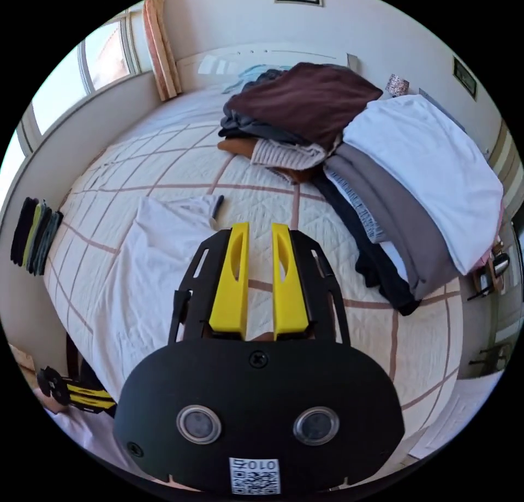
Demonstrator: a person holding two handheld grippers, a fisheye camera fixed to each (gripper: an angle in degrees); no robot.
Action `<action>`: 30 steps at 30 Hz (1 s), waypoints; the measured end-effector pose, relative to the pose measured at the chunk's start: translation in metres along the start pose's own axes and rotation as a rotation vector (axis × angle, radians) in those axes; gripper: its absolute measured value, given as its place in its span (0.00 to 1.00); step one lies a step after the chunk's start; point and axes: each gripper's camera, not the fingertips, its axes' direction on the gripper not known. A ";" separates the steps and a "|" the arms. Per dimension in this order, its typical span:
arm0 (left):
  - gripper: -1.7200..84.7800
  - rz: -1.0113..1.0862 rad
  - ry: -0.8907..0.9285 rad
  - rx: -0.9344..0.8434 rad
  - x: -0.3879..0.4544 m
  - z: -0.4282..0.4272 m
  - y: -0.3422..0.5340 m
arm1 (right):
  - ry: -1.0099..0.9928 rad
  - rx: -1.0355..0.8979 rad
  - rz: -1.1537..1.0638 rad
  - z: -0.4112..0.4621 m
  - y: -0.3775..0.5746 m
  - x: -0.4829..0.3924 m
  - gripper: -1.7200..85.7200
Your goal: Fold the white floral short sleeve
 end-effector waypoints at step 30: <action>0.02 -0.310 0.345 0.113 -0.106 0.001 0.081 | -0.106 -0.145 0.048 -0.026 0.332 -0.082 0.05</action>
